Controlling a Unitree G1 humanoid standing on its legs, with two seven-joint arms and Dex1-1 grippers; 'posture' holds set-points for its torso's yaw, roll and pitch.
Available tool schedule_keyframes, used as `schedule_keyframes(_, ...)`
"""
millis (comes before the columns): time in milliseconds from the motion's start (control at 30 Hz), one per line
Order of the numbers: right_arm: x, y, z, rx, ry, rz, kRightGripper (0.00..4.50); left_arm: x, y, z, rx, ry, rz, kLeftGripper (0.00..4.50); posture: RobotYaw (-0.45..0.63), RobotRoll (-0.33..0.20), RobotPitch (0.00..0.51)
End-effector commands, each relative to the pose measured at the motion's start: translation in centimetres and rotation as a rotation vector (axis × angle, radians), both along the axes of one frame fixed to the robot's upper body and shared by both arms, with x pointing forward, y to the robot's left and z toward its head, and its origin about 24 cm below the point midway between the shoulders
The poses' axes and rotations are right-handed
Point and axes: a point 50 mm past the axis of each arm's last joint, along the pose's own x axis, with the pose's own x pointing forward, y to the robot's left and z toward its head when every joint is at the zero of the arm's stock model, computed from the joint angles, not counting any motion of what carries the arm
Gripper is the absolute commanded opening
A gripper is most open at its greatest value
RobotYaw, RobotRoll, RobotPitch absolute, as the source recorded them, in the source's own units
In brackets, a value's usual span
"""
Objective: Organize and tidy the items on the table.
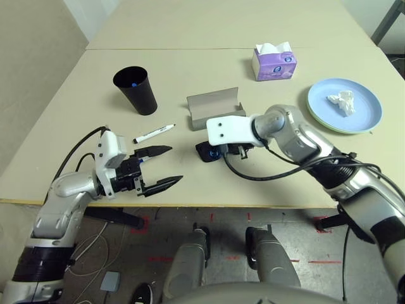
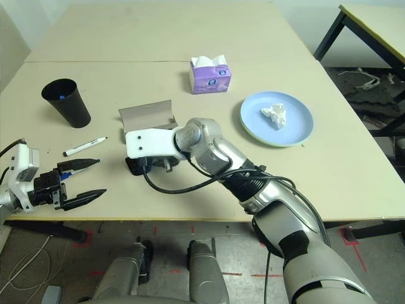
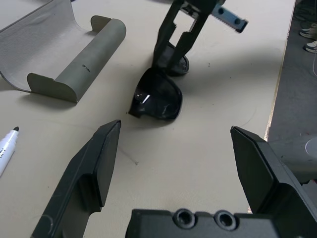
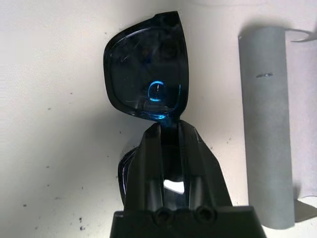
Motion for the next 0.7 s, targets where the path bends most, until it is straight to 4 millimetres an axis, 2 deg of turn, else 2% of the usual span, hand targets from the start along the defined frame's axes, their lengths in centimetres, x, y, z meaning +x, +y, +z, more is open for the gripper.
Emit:
schedule_keyframes(33, -0.2, -0.3, -0.4, -0.01, 0.026, -0.001, 0.21, -0.3, 0.1, -0.1, 0.009, -0.007, 0.005, 4.5, -0.06, 0.0, 0.203)
schedule_keyframes(333, -0.4, -0.4, -0.1, -0.008, 0.031, 0.001, 0.21, -0.2, -0.1, -0.4, 0.003, -0.004, 0.002, 4.5, -0.07, 0.0, 0.208)
schedule_keyframes(467, 0.9, 0.2, 2.9, 0.043, -0.065, -0.009, 0.21, 0.0, 0.1, -0.3, -0.015, -0.006, 0.026, 4.5, -0.07, 0.0, 0.209)
schedule_keyframes(567, 1.9, 0.7, 5.0, 0.087, -0.141, -0.018, 0.21, 0.4, 0.7, 0.0, -0.072, -0.02, 0.121, 4.5, -0.09, 0.0, 0.207)
schedule_keyframes(700, 3.5, 1.3, 6.2, 0.134, -0.221, -0.038, 0.2, 0.7, 1.2, 0.3, -0.138, -0.054, 0.255, 4.5, -0.08, 0.0, 0.207)
